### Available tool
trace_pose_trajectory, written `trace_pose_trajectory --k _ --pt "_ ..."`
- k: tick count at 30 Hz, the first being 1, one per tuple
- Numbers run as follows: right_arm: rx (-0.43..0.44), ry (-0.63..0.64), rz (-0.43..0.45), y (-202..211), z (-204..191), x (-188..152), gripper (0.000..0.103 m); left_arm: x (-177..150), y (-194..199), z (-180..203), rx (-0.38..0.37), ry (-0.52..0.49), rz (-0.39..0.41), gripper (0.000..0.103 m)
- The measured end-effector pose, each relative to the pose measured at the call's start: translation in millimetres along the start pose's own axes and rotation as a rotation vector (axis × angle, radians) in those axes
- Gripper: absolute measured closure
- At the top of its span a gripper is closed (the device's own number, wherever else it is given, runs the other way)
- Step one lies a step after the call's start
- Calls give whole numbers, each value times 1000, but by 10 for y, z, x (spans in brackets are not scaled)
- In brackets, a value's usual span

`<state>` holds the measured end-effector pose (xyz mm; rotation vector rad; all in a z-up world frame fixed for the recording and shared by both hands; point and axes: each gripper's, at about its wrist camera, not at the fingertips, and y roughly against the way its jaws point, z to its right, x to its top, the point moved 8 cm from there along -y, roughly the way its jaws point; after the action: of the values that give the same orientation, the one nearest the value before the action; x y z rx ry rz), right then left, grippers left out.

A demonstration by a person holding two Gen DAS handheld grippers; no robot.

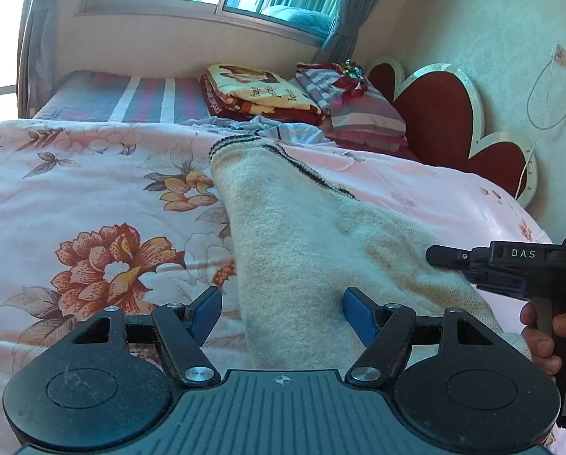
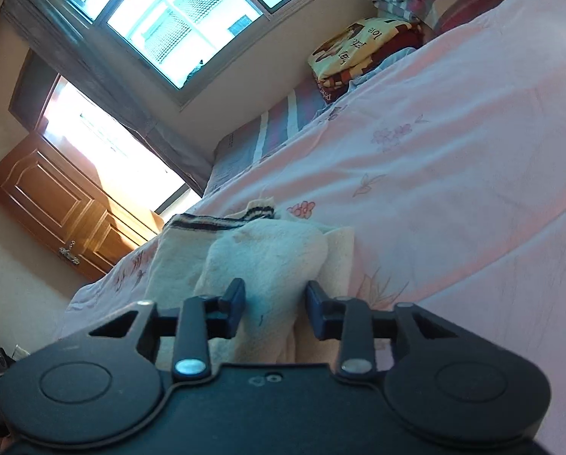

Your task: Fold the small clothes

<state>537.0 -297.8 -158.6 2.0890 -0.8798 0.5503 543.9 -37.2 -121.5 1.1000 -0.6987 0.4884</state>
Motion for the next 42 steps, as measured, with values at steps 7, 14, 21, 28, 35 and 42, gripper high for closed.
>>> trace_pose_trajectory --k 7,14,21,28,35,42 --pt "-171 336 80 80 -34 -269 94 -48 -249 142 6 -49 -63 32" --pt "-159 273 90 301 -116 -135 76 -22 -68 235 26 -84 -3 32" --pt "-55 368 92 910 -600 -505 80 -324 413 263 -1 -98 54 32" --pt "-48 501 32 926 -860 -916 90 -467 448 172 16 -71 32 32" --pt "-188 422 -32 714 -505 -1052 102 -571 446 167 32 -65 28 32" --pt "-183 322 -25 675 -401 -1036 103 -667 430 115 32 -13 37 31"
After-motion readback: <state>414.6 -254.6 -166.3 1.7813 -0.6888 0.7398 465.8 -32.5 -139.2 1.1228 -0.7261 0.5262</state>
